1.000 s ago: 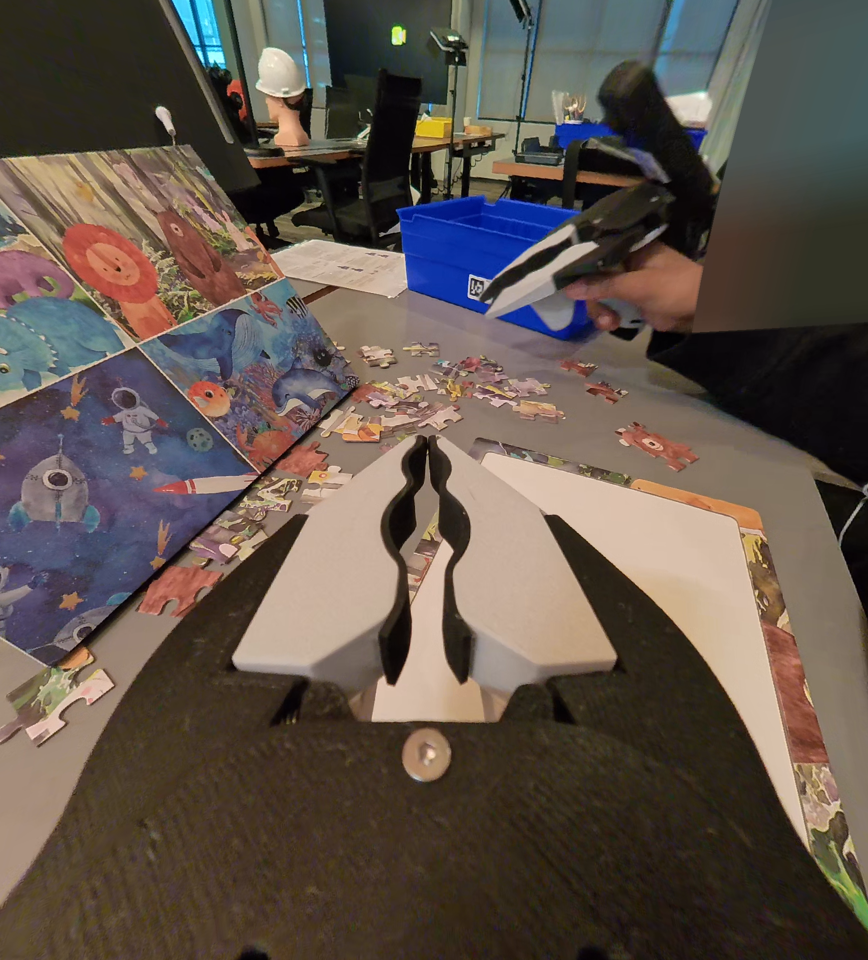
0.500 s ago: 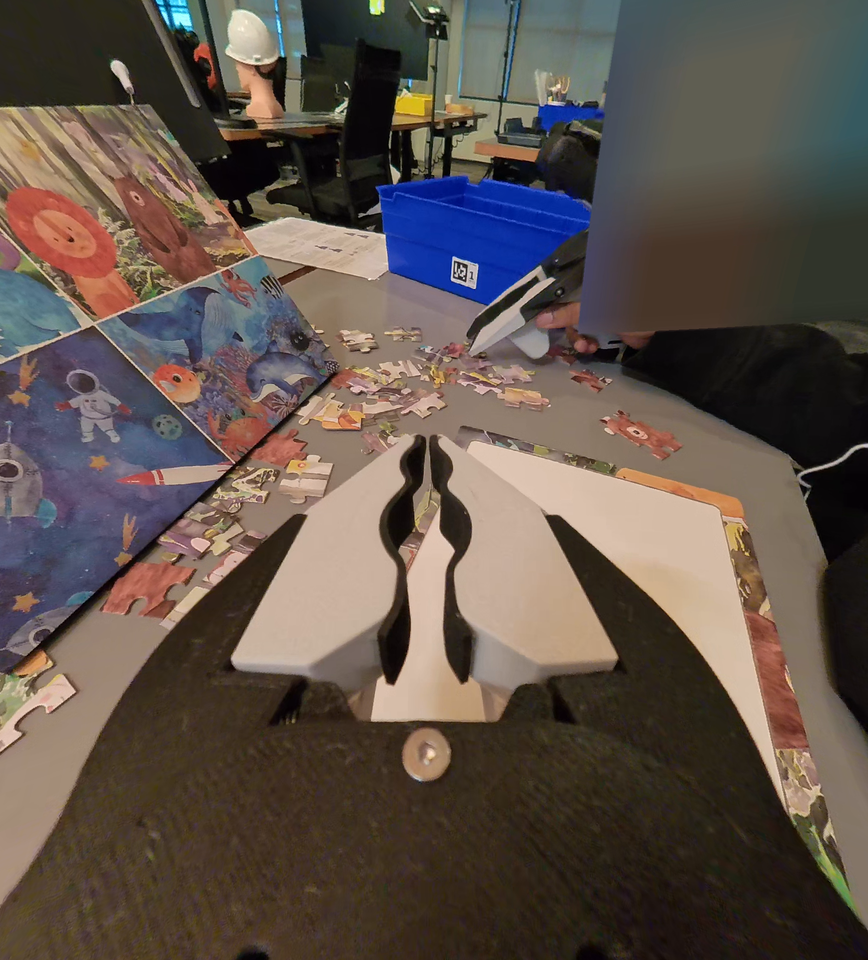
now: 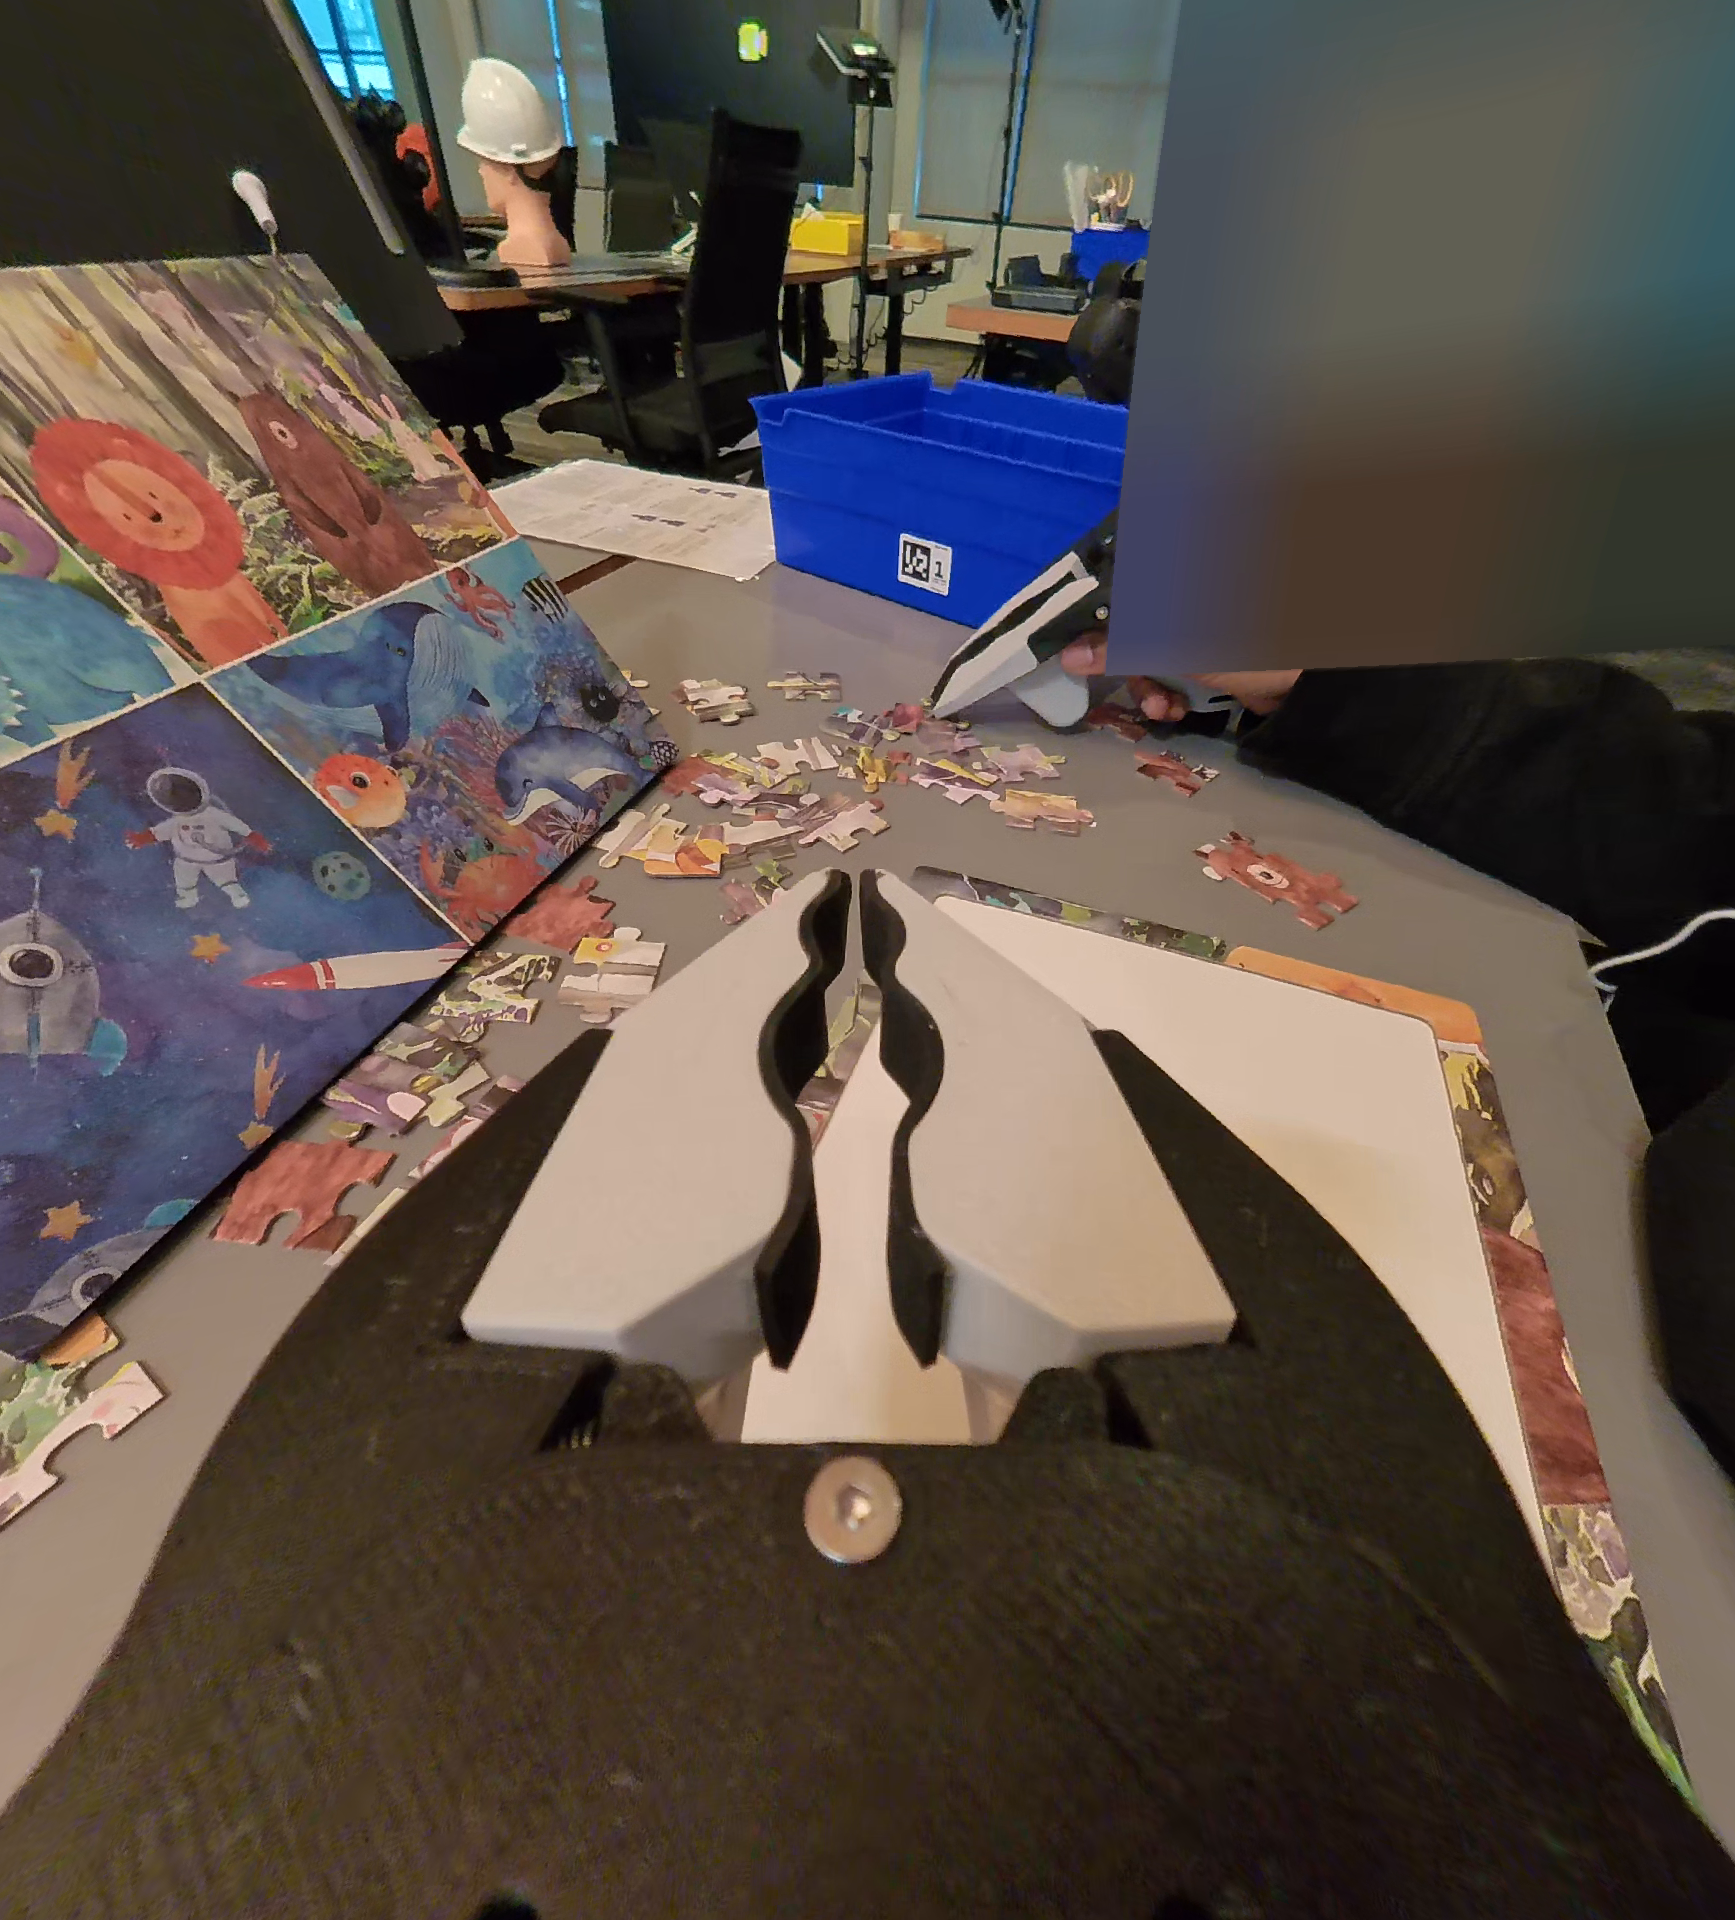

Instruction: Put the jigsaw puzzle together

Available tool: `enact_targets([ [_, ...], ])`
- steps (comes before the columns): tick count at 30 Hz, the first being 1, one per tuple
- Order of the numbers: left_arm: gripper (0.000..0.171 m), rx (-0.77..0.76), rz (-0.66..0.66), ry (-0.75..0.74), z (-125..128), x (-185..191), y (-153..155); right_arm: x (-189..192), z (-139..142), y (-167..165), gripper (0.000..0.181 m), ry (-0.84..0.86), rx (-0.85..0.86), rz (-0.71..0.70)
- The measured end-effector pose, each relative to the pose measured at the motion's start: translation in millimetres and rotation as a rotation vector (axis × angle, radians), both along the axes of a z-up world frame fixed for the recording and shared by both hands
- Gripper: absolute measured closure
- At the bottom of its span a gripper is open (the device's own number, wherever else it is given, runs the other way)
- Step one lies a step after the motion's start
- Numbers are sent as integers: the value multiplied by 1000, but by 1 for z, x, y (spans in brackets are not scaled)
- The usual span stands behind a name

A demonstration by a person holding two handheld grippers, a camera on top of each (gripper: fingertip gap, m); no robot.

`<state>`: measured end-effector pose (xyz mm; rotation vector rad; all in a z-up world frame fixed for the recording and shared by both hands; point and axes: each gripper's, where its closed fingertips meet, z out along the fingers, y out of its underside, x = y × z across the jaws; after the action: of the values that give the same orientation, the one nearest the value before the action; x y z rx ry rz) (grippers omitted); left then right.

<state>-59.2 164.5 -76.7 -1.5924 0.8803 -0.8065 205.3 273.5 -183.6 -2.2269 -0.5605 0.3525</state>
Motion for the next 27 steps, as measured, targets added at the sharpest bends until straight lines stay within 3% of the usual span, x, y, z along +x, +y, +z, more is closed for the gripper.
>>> enact_targets([
  [6,171,7,37,-8,3,-6,5,-17,25,3,161,34,111,33],
  [10,171,-5,52,-34,5,-10,8,-76,57,-6,155,178,140,163],
  [15,171,1,99,-41,8,-19,14,-154,76,-13,147,69,197,367],
  [20,171,-1,162,-71,12,-34,21,-192,101,-2,146,93,257,428],
  [23,171,-19,179,-86,11,-42,24,-201,94,-6,147,154,254,457],
  [27,171,-48,186,-100,9,-47,27,-181,74,-4,147,110,257,419],
])
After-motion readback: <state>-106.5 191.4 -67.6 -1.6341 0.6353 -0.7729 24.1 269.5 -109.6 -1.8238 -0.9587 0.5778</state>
